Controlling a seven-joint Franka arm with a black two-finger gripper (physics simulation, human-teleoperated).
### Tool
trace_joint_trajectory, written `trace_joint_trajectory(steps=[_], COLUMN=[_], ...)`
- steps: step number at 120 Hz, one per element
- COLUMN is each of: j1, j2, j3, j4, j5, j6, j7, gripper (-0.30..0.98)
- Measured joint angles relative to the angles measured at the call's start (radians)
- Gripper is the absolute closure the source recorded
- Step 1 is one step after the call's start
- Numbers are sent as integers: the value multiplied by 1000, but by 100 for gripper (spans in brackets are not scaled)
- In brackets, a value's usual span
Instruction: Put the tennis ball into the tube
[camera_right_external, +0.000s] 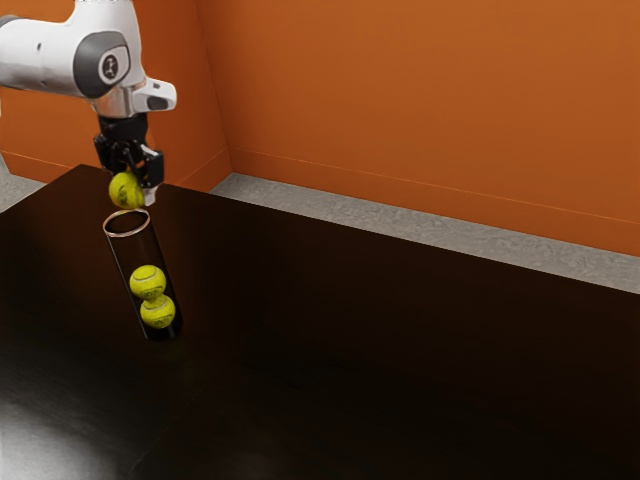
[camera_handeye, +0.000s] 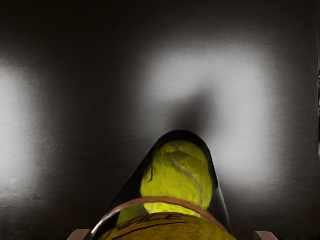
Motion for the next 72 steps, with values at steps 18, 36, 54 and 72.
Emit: trace_joint_trajectory(steps=[18, 36, 54, 72], j1=[-4, 2, 6, 6], j2=[0, 2, 3, 2], j3=[17, 30, 46, 48], j4=[-15, -19, -20, -9], j5=[-28, -60, -88, -94], j6=[-33, -53, -65, -69], j7=[-30, -52, -66, -68], gripper=[45, 34, 18, 9])
